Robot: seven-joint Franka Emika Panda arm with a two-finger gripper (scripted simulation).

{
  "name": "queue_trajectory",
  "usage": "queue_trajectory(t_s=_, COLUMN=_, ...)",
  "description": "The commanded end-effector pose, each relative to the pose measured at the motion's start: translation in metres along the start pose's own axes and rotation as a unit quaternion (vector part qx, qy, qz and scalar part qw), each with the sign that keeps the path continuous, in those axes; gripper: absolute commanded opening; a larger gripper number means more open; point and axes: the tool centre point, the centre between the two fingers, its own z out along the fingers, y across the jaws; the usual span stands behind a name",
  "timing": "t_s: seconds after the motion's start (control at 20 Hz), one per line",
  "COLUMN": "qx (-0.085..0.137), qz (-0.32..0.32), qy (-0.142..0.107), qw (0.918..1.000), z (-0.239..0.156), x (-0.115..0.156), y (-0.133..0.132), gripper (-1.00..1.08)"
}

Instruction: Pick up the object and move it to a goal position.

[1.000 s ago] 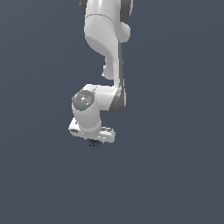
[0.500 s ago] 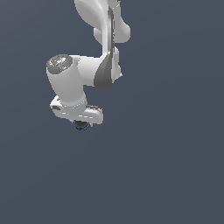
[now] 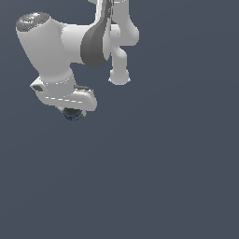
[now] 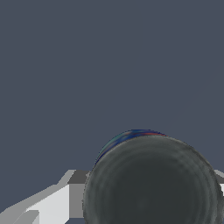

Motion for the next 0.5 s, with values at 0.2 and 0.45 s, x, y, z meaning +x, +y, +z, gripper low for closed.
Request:
queue_trajectory(t_s=0.2, qx=0.0, qz=-0.001, qy=0.0, qw=1.0, z=-0.029, x=-0.008, y=0.017, gripper=-1.0)
queue_trajectory(t_s=0.45, qx=-0.001, qz=-0.001, qy=0.0, qw=1.0, z=-0.032, x=-0.007, y=0.019, gripper=-1.0)
